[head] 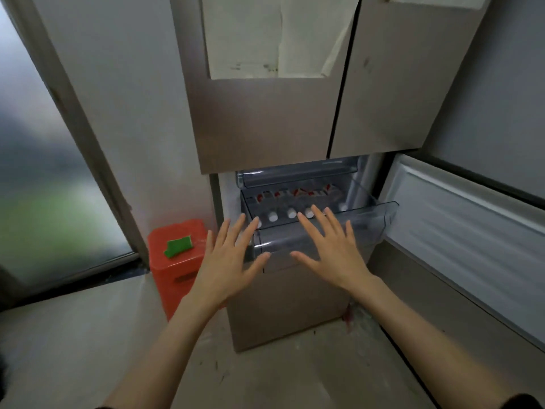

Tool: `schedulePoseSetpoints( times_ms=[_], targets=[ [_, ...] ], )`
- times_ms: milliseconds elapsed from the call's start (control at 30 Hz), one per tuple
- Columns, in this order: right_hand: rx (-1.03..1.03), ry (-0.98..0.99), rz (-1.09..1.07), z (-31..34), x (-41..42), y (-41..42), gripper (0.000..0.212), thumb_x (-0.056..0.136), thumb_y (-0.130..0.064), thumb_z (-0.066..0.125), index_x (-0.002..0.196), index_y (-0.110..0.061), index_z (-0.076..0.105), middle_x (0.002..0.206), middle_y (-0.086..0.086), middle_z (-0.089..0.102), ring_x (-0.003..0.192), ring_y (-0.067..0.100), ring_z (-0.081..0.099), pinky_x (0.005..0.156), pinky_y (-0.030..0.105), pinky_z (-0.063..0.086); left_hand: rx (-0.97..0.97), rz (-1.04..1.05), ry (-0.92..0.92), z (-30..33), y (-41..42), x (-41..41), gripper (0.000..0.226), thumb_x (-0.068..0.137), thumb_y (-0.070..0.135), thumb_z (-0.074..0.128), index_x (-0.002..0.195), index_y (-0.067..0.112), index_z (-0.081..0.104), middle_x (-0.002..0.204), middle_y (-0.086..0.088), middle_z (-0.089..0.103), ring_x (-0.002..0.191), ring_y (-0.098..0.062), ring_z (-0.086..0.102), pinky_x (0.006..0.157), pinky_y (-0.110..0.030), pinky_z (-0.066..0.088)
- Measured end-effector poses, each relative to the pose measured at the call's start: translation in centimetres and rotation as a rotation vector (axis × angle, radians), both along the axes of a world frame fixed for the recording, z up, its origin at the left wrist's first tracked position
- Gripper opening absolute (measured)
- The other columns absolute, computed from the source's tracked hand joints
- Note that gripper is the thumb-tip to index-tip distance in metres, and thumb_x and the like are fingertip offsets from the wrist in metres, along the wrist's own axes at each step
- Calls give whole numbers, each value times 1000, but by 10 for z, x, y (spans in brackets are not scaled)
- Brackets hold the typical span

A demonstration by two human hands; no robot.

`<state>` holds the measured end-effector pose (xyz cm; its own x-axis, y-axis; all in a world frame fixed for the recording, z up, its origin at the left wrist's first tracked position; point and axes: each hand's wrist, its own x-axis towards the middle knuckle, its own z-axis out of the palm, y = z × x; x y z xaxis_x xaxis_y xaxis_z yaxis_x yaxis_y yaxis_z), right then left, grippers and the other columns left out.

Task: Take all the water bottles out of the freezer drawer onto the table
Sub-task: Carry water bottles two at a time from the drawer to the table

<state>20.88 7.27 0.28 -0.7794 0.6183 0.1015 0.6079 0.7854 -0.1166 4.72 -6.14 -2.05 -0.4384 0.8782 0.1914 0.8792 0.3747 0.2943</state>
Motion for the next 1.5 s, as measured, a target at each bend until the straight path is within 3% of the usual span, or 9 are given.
schedulePoseSetpoints(
  times_ms=[233, 367, 500, 700, 900, 1000, 1100, 1333, 1500],
  targets=[
    [-100, 16, 53, -31, -33, 92, 69, 92, -56, 34, 149, -26, 8, 158, 1, -4, 144, 19, -13, 117, 44, -7, -48, -10, -137, -19, 91, -23, 63, 91, 57, 26, 146, 38, 0, 157, 7, -7, 143, -14, -13, 116, -39, -6],
    [-195, 45, 126, -44, -58, 151, 64, 95, -49, 37, 148, -21, 16, 158, 2, 7, 145, 19, -6, 117, 40, -4, 59, 65, -311, -33, 147, -36, 60, 95, 45, 36, 147, 27, 14, 157, 0, 8, 145, -17, 0, 119, -38, 8],
    [-409, 86, 160, -54, -82, 197, 57, 95, -38, 44, 145, -15, 29, 152, 6, 28, 143, 20, 17, 114, 32, 14, 88, 218, -360, -47, 196, -48, 54, 96, 26, 44, 144, 8, 27, 150, -12, 29, 140, -25, 26, 112, -32, 22],
    [-576, -100, 195, -77, -125, 246, 51, 95, -28, 48, 143, -13, 34, 147, 9, 38, 134, 28, 36, 106, 35, 32, -183, 361, -449, -69, 251, -67, 54, 96, 17, 44, 143, 1, 22, 144, -23, 33, 129, -37, 37, 102, -35, 30],
    [-923, -119, 57, -110, -174, 266, 30, 94, -19, 47, 118, -3, 57, 120, 20, 59, 99, 28, 56, 90, 39, 47, -334, 435, -507, -105, 287, -98, 62, 95, 17, 42, 145, 0, 12, 152, -23, 15, 137, -34, 24, 110, -33, 24],
    [-1274, 13, -158, -126, -189, 265, 29, 95, -12, 47, 120, 1, 53, 111, 18, 60, 95, 26, 59, 96, 39, 47, -371, 567, -540, -116, 294, -107, 66, 97, 15, 39, 142, -9, -2, 153, -24, 5, 142, -35, 12, 114, -34, 15],
    [-1509, 73, -275, -134, -203, 266, 29, 94, -14, 50, 123, -7, 50, 96, 7, 55, 85, 19, 56, 88, 34, 47, -388, 586, -517, -125, 300, -118, 61, 97, 13, 40, 141, -11, 5, 151, -25, 15, 140, -35, 20, 114, -35, 17],
    [-1439, 118, -352, -160, -239, 262, 29, 97, -19, 46, 121, -4, 51, 99, 11, 57, 84, 24, 60, 73, 31, 51, -398, 642, -527, -144, 301, -137, 45, 97, 11, 39, 137, -7, 30, 143, -24, 36, 133, -32, 37, 105, -29, 30],
    [-1279, 49, -286, -176, -253, 260, 28, 96, -22, 47, 70, -11, 49, 73, 11, 56, 53, 17, 49, 51, 26, 41, -374, 681, -464, -156, 302, -137, 36, 93, 11, 49, 126, -3, 48, 132, -21, 51, 123, -31, 49, 96, -30, 39]
  ],
)
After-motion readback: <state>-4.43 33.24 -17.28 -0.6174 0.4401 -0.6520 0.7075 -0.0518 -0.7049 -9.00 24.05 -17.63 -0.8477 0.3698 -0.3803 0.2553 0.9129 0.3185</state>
